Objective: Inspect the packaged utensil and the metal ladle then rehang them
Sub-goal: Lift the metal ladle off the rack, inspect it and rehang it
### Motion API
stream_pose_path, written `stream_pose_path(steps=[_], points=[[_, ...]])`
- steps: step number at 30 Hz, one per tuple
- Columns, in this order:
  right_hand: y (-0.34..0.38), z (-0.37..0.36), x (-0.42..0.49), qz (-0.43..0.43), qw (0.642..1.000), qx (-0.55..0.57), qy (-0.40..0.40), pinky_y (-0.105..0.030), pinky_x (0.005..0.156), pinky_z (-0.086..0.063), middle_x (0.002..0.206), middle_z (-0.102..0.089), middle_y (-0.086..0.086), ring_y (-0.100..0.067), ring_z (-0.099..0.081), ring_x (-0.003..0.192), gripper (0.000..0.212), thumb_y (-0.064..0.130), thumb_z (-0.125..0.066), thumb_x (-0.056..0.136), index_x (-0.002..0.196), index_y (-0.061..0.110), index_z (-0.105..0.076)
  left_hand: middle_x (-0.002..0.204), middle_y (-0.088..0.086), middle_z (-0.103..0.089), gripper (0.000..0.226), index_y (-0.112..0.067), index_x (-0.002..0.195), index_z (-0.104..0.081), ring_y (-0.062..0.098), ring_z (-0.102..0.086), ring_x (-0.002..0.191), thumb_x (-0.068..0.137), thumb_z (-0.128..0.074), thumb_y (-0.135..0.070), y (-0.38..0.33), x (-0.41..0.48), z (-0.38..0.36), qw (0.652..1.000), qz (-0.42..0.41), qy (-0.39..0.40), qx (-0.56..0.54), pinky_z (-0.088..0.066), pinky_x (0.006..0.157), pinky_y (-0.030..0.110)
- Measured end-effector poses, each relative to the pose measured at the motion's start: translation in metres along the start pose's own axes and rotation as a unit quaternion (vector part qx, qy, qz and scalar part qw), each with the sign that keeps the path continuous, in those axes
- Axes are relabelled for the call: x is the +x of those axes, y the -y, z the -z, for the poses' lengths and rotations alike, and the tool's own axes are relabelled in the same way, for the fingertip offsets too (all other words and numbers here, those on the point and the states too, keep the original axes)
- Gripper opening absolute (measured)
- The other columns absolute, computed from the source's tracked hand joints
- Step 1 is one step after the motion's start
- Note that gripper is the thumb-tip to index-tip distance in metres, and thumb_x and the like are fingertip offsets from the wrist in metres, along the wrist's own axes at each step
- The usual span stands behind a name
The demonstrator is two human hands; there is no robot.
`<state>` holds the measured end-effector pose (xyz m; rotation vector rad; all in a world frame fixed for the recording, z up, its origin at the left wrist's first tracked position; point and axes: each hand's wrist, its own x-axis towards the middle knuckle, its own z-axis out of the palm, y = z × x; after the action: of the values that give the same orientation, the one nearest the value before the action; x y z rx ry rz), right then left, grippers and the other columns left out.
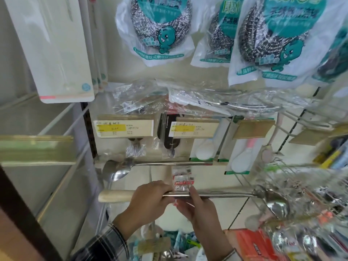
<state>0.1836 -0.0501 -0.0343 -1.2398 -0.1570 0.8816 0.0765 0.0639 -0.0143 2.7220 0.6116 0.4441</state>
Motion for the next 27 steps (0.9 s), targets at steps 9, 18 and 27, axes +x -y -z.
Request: stream_pose_path(steps=[9, 18, 27], points=[[-0.011, -0.015, -0.033, 0.045, 0.999, -0.021, -0.011, -0.025, 0.063, -0.058, 0.096, -0.068, -0.033, -0.029, -0.071, 0.081, 0.030, 0.018, -0.057, 0.091, 0.095, -0.012, -0.063, 0.098, 0.000, -0.066, 0.025, -0.021, 0.096, -0.065, 0.014, -0.057, 0.082, 0.093, -0.046, -0.038, 0.005, 0.005, 0.041, 0.976, 0.030, 0.210, -0.043, -0.039, 0.070, 0.025], [-0.006, -0.033, -0.075, 0.107, 0.989, -0.092, 0.046, -0.035, 0.069, -0.061, 0.076, -0.070, -0.022, -0.025, -0.072, 0.073, 0.018, 0.011, -0.060, 0.088, 0.089, -0.007, -0.061, 0.087, 0.003, -0.060, 0.028, -0.016, 0.087, -0.063, 0.018, -0.054, 0.077, 0.092, -0.047, -0.038, -0.098, 0.052, 0.070, 0.952, -0.124, 0.266, -0.082, -0.045, 0.075, 0.031], [0.010, -0.044, -0.082, 0.179, 0.963, -0.175, 0.097, -0.035, 0.074, -0.060, 0.062, -0.071, 0.003, -0.015, -0.070, 0.072, 0.011, 0.016, -0.064, 0.086, 0.082, 0.006, -0.066, 0.093, 0.013, -0.070, 0.023, -0.001, 0.110, -0.062, 0.021, -0.067, 0.072, 0.094, -0.056, -0.016, -0.138, 0.062, 0.109, 0.922, -0.102, 0.271, -0.258, -0.056, 0.068, 0.027]])
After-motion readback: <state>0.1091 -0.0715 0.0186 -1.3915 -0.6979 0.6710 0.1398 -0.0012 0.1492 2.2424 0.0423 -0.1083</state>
